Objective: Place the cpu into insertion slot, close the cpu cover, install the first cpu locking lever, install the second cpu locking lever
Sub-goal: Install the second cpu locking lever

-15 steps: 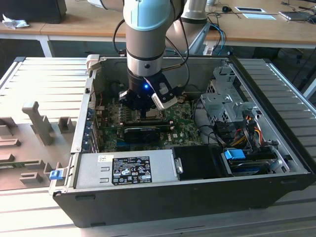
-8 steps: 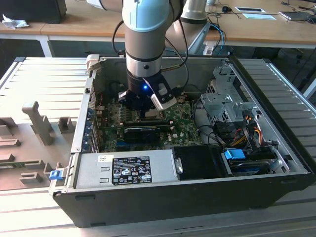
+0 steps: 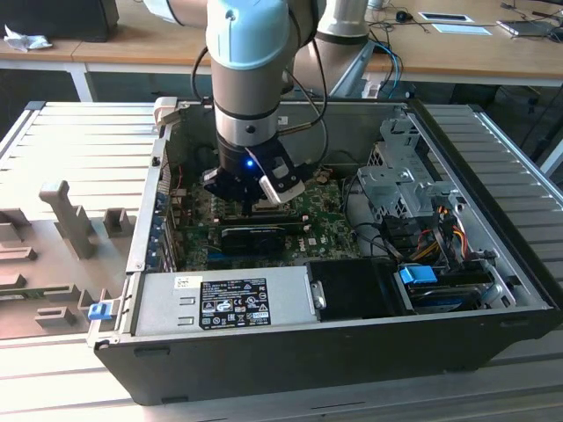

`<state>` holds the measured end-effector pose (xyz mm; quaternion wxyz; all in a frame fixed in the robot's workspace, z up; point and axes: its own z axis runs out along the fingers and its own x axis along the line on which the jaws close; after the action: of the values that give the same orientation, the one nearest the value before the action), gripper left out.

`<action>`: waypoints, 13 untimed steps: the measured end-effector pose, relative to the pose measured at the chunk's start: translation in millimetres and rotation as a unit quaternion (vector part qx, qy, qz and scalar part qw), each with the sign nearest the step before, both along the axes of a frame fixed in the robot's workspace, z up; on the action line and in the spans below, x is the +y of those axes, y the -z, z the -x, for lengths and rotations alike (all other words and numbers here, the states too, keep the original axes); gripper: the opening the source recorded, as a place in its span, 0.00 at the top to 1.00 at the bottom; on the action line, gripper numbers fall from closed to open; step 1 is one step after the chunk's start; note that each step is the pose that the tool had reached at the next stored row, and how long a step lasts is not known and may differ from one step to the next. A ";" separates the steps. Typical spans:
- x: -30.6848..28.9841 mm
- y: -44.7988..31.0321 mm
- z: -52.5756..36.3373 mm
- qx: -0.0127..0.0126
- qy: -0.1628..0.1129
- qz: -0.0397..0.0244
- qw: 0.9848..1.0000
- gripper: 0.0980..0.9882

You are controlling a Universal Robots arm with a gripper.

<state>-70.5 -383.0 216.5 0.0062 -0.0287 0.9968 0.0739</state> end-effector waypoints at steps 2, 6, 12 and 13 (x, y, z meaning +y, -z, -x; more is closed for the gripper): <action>-0.6 3.3 1.0 0.000 0.000 -0.005 1.000 0.99; -0.9 8.0 1.8 -0.001 0.000 -0.007 1.000 0.99; -2.3 12.7 5.2 -0.005 0.000 -0.024 1.000 0.99; -2.6 13.1 5.8 -0.006 0.000 -0.027 1.000 0.99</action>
<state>-76.4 -385.5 203.4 0.0127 -0.0293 0.9944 0.1009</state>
